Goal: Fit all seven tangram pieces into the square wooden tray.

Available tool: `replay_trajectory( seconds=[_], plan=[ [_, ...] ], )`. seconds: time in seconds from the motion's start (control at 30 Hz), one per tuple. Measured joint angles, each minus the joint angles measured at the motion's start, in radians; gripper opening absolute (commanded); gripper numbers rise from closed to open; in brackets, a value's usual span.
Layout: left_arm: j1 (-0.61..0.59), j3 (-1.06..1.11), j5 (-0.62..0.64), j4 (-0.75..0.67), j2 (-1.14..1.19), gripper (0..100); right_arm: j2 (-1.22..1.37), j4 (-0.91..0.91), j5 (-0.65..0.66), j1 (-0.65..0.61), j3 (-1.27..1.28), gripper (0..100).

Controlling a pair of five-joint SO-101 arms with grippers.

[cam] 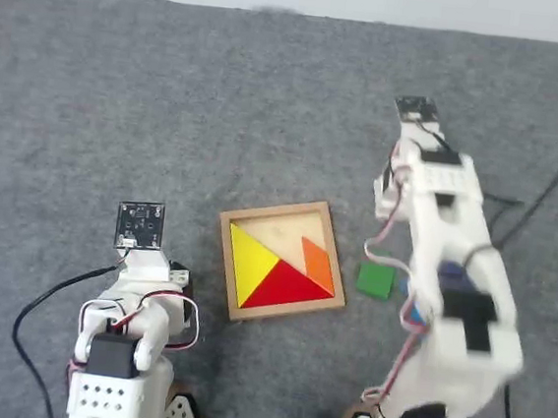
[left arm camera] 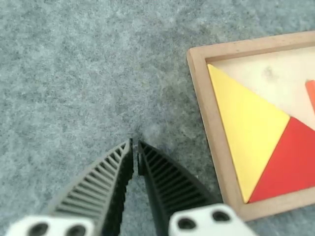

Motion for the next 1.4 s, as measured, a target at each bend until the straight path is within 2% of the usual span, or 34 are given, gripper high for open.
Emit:
replay_trajectory(
  seconds=[0.17,0.33,0.5,0.77,1.4],
  plan=[
    [0.000,0.000,0.000,0.000,0.000,1,-0.339,-0.049,-0.003,0.052,0.354,29.6],
    [0.000,0.000,0.000,0.000,0.000,1,-0.463,-0.026,-0.006,0.114,0.489,29.6],
    [0.000,0.000,0.000,0.000,0.000,1,-0.471,-0.025,-0.011,0.160,0.545,29.6],
    [0.000,0.000,0.000,0.000,0.000,1,-0.471,-0.023,-0.044,0.097,0.585,29.6],
    [0.000,0.000,0.000,0.000,0.000,1,-0.489,-0.023,-0.054,0.098,0.585,29.6]
  ],
)
